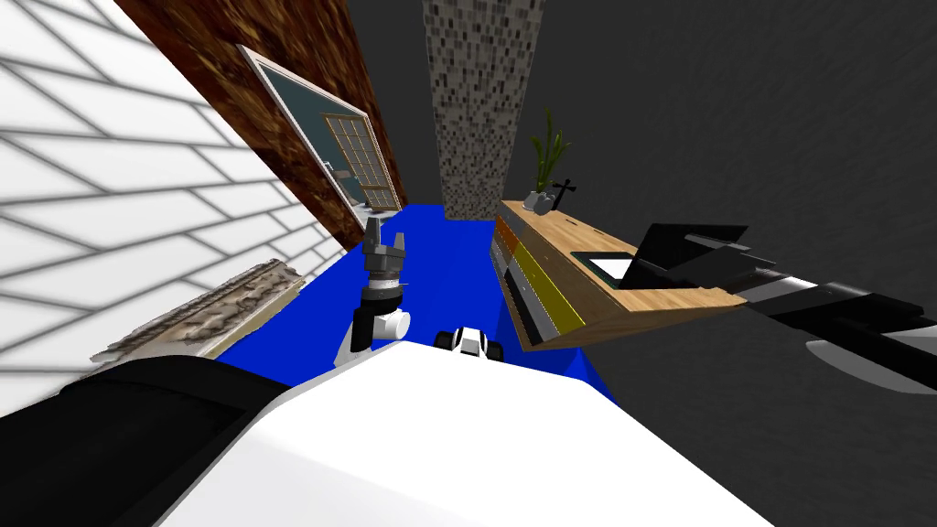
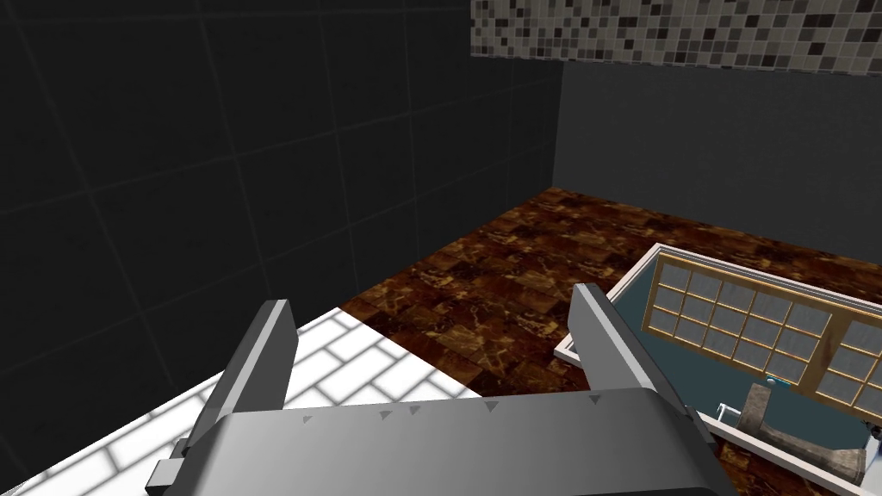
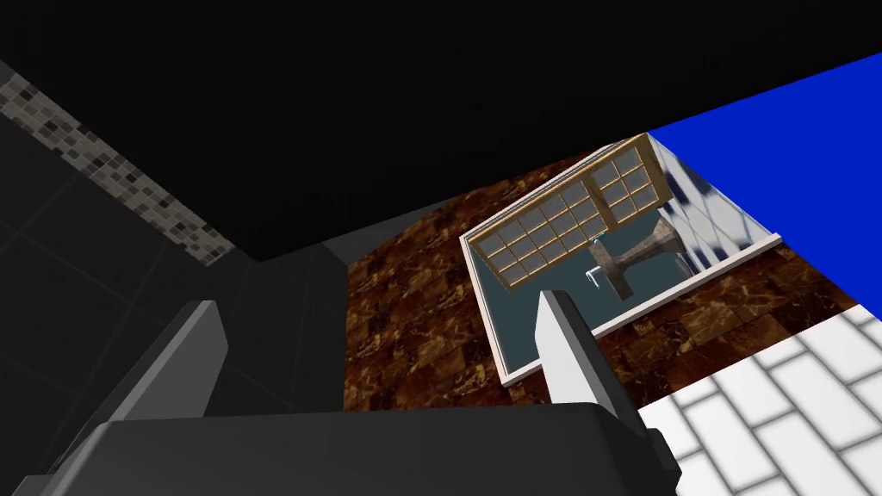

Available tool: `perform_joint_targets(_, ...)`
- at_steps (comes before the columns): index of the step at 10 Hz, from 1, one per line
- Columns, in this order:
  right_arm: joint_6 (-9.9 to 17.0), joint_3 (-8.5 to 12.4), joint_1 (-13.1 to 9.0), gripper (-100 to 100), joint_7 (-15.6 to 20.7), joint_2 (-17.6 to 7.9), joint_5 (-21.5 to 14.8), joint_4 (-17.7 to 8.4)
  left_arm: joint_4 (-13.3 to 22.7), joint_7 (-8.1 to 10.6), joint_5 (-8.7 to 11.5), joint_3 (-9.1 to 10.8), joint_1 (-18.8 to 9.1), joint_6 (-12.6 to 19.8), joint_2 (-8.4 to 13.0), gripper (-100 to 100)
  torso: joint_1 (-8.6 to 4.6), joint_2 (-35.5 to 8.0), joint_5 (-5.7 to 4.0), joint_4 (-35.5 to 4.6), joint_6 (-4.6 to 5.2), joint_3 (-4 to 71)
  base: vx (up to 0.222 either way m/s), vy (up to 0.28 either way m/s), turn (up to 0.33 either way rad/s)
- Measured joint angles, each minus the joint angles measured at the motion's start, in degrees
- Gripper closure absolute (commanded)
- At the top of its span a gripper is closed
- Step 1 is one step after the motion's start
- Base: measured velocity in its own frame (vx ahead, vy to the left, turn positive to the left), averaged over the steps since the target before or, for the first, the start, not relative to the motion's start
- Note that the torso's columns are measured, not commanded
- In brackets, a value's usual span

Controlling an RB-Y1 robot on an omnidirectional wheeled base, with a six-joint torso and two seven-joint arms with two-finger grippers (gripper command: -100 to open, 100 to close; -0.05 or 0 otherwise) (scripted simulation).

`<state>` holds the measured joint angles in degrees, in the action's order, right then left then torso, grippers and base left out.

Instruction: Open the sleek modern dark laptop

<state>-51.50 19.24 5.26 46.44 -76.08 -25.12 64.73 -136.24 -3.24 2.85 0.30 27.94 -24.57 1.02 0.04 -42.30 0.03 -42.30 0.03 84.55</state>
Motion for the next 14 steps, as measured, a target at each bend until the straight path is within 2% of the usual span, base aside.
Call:
perform_joint_targets(2, 0.0, -0.5, -1.0, -100, 0.1, -0.1, 0.0, -3.6, 0.0, 0.0, 0.0, 0.01, 0.0, 0.0, 0.0, 0, -0.21, 0.1, -0.09, 0.0, -0.03, 0.1, -0.033, 0.037, 0.058)
perform_joint_targets(4, -2.2, -3.5, -3.9, -100, 2.4, -2.6, 2.0, -6.2, 0.0, 0.0, 0.0, 0.0, 0.0, 0.0, 0.0, 0, 0.14, -0.1, 0.03, 0.0, -0.02, -0.1, -0.049, 0.07, 0.03)
perform_joint_targets(6, -3.2, -4.9, -6.8, -100, 3.0, -3.1, 2.2, -9.7, 0.0, 0.0, 0.0, 0.0, 0.0, 0.0, 0.0, 0, -0.18, 0.1, -0.08, 0.0, -0.02, 0.1, -0.003, 0.013, -0.006)
perform_joint_targets(7, -3.3, -4.7, -6.7, -100, 3.1, -3.1, 2.3, -11.4, 0.0, 0.0, 0.0, 0.01, 0.0, 0.0, 0.0, 0, -0.25, 0.1, -0.11, 0.1, -0.02, 0.1, 0.006, -0.008, 0.0)
perform_joint_targets(8, -2.4, -3.8, -5.0, -100, 2.9, -3.0, 2.5, -10.9, 0.0, 0.0, 0.0, 0.01, 0.0, 0.0, 0.0, 0, -0.19, 0.1, -0.09, 0.0, -0.03, 0.1, 0.003, -0.008, -0.002)
perform_joint_targets(9, -2.7, -4.4, -6.3, -100, 3.0, -3.0, 2.4, -12.9, 0.0, 0.0, 0.0, 0.01, 0.0, 0.0, 0.0, 0, -0.09, 0.0, -0.05, 0.0, -0.05, 0.0, -0.055, 0.067, 0.115)
perform_joint_targets(11, -5.8, -8.5, -10.8, -100, 5.6, -5.5, 4.0, -17.2, 0.0, 0.0, 0.0, -0.01, 0.0, 0.0, 0.0, 0, 0.32, -0.1, 0.1, 0.0, -0.02, -0.1, -0.046, 0.091, 0.029)
perform_joint_targets(13, -6.5, -9.5, -13.0, -100, 6.0, -6.0, 4.3, -20.6, 0.0, 0.0, 0.0, 0.0, 0.0, 0.0, 0.0, 0, -0.27, 0.1, -0.11, 0.0, -0.02, 0.0, -0.012, 0.006, -0.004)
perform_joint_targets(14, -6.4, -9.0, -12.2, -100, 6.2, -5.9, 4.6, -21.7, 0.0, 0.0, 0.0, 0.01, 0.0, 0.0, 0.0, 0, -0.34, 0.1, -0.15, 0.0, -0.02, 0.1, 0.0, 0.0, 0.0)
